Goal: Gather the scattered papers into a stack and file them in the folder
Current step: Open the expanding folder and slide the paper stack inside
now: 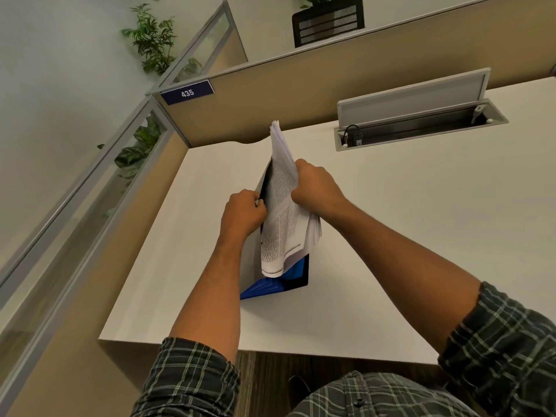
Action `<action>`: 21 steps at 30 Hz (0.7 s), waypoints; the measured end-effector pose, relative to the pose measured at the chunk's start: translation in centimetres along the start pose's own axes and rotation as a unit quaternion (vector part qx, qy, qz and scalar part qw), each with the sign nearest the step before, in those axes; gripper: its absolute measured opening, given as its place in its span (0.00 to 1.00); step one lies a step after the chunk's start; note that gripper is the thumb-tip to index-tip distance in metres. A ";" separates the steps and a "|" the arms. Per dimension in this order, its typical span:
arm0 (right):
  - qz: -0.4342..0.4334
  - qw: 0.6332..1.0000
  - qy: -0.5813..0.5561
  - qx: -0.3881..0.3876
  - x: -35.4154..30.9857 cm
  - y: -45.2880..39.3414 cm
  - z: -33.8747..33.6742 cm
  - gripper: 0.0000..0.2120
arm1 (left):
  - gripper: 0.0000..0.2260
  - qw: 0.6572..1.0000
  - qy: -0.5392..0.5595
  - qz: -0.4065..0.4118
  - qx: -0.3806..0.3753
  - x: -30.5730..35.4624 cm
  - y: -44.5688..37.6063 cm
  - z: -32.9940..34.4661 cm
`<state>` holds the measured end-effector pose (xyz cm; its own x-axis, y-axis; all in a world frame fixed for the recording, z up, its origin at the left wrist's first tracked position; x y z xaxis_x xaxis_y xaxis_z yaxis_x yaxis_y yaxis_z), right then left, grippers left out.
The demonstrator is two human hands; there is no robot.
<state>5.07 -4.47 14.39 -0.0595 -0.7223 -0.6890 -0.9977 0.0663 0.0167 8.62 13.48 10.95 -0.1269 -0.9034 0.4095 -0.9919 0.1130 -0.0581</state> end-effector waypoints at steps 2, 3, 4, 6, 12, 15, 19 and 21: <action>-0.009 1.000 0.009 0.017 -0.5 0.0 -0.7 0.18 | 0.15 1.000 0.000 -0.001 0.001 0.1 -0.1 -0.1; -0.013 1.000 0.007 0.026 -0.6 -0.2 -1.2 0.18 | 0.15 1.000 0.000 0.003 0.005 0.1 -0.2 -0.2; -0.015 0.999 0.002 0.033 -0.7 -0.2 -1.6 0.18 | 0.16 1.000 0.000 0.009 0.011 0.2 -0.2 -0.3; -0.013 0.999 -0.011 0.039 -0.7 -0.4 -2.1 0.19 | 0.18 1.000 0.001 0.018 0.019 0.5 -0.3 -0.5; 0.020 0.998 -0.045 0.026 0.8 0.1 -2.1 0.23 | 0.11 1.000 0.012 0.008 0.000 0.6 -0.5 -0.1; 0.029 0.998 -0.048 0.031 1.3 0.5 -2.6 0.24 | 0.11 1.000 0.002 0.016 -0.001 0.7 -0.6 -0.1; 0.017 0.998 -0.039 0.041 1.0 1.1 -3.3 0.25 | 0.11 0.999 -0.027 0.032 0.003 1.0 -0.7 0.1; 0.006 0.998 -0.027 0.047 0.8 1.4 -3.7 0.25 | 0.12 0.999 -0.034 0.036 -0.001 1.1 -0.7 0.2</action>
<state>3.50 -7.48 16.53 -0.0676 -0.6834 -0.7269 -0.9890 0.1418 -0.0413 9.17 12.34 11.24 -0.1981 -0.9188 0.3413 -0.9800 0.1799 -0.0845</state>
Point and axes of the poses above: each hand's wrist, its own y-axis away from the middle knuckle, its own z-axis out of the palm, x = y × z, the point moved 2 cm from there along -y, towards the middle knuckle, and after that the axes turned 1 degree about -x, right-handed, at the moved point
